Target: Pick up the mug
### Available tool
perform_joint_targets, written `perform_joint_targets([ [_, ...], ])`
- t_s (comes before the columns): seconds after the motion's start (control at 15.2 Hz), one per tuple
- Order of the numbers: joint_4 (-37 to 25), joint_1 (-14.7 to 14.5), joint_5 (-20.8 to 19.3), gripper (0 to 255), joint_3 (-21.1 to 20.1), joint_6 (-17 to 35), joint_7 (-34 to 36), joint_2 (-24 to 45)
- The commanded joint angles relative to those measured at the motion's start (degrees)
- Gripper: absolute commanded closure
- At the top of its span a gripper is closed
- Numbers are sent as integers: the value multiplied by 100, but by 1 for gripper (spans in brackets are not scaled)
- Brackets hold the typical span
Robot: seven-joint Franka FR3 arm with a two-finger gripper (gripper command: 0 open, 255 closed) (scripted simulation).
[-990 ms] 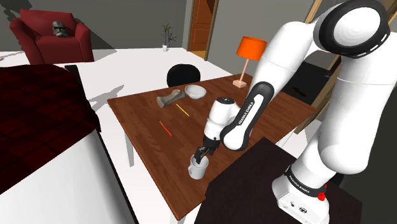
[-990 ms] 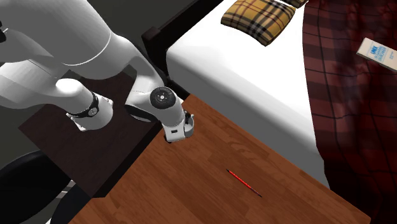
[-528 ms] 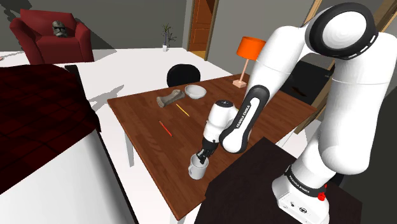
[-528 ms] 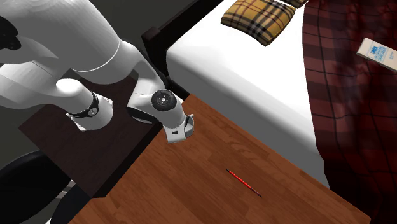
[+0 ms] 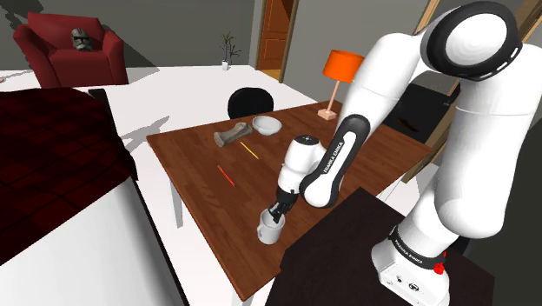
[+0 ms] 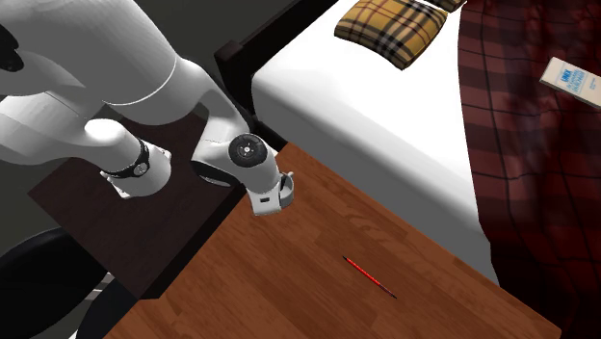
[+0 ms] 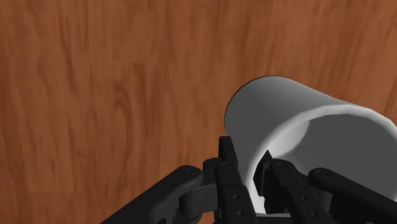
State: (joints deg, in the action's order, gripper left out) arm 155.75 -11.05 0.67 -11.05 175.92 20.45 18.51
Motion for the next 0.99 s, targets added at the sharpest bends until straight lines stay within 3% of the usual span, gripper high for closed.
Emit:
perform_joint_targets([
  [0.0, 63, 101, 50, 255, -114, -156, -27, -218],
  [0.53, 225, 481, 516, 255, -614, -890, -321, -1120],
  [0.92, 265, 535, 819, 255, -738, -1307, -513, -1587],
])
